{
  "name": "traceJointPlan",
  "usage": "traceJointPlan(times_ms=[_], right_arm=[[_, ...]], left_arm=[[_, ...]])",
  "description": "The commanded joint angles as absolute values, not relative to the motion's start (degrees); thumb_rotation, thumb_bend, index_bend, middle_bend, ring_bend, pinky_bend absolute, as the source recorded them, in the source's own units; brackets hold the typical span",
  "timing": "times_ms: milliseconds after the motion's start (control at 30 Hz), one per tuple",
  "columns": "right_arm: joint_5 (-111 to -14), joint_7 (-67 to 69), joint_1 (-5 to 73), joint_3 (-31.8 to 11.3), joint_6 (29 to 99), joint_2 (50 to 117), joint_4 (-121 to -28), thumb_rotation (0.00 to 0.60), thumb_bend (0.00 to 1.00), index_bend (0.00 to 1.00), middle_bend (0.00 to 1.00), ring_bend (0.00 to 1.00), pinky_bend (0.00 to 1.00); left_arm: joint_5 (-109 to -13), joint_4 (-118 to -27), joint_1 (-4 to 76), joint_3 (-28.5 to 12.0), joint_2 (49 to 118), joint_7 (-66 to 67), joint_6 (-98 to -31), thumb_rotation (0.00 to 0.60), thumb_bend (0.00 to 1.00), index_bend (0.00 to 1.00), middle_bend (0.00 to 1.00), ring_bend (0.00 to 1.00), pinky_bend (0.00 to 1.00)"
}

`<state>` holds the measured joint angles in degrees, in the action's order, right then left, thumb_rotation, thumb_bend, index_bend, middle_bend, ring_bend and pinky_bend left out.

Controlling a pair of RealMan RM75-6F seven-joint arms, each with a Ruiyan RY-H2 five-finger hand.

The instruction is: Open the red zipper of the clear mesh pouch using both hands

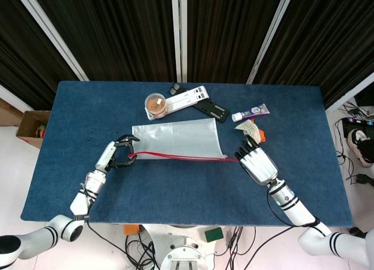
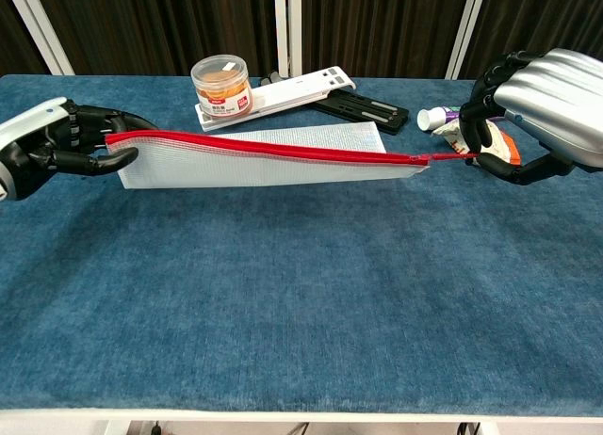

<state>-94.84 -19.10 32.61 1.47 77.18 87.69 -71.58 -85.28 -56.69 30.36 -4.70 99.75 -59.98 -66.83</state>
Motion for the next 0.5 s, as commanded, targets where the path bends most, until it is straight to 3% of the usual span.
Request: traceJointPlan(times_ms=[33, 67, 133, 200, 267, 333, 500], right_arm=[[-94.8, -19.0, 32.4, 1.4, 76.7, 87.6, -71.6, 0.6, 0.7, 0.82, 0.57, 0.28, 0.23], [-94.5, -19.1, 32.3, 1.4, 76.3, 87.5, -71.9, 0.6, 0.69, 0.8, 0.57, 0.27, 0.22], [-92.1, -20.7, 31.7, 1.1, 73.9, 86.7, -74.0, 0.6, 0.62, 0.62, 0.5, 0.24, 0.19], [-89.3, -22.6, 31.2, 0.6, 71.7, 85.6, -77.6, 0.6, 0.4, 0.26, 0.34, 0.14, 0.13], [-87.5, -23.1, 30.8, 0.3, 70.5, 84.7, -80.4, 0.6, 0.25, 0.09, 0.26, 0.08, 0.11], [-86.5, -22.7, 30.2, 0.0, 70.2, 83.9, -82.4, 0.6, 0.18, 0.02, 0.23, 0.07, 0.1], [-85.6, -21.0, 28.6, -0.5, 71.5, 82.6, -83.6, 0.6, 0.17, 0.01, 0.23, 0.07, 0.1]], left_arm=[[-85.5, -56.7, 30.4, -4.5, 99.7, -59.3, -66.8, 0.6, 0.57, 0.65, 0.28, 0.16, 0.18], [-85.6, -56.6, 30.4, -4.4, 99.7, -58.9, -66.8, 0.6, 0.57, 0.64, 0.28, 0.16, 0.18], [-86.4, -56.5, 30.6, -3.6, 99.1, -57.1, -66.3, 0.6, 0.54, 0.59, 0.25, 0.14, 0.17], [-87.4, -57.0, 30.9, -2.5, 97.9, -53.7, -65.6, 0.6, 0.46, 0.43, 0.2, 0.11, 0.16], [-87.8, -57.8, 30.9, -1.9, 96.7, -49.6, -65.4, 0.6, 0.41, 0.32, 0.17, 0.1, 0.15], [-87.4, -59.7, 30.4, -1.6, 95.0, -44.7, -65.3, 0.6, 0.4, 0.27, 0.16, 0.1, 0.14], [-86.3, -66.1, 28.5, -0.4, 89.2, -36.5, -65.3, 0.6, 0.4, 0.22, 0.15, 0.1, 0.14]])
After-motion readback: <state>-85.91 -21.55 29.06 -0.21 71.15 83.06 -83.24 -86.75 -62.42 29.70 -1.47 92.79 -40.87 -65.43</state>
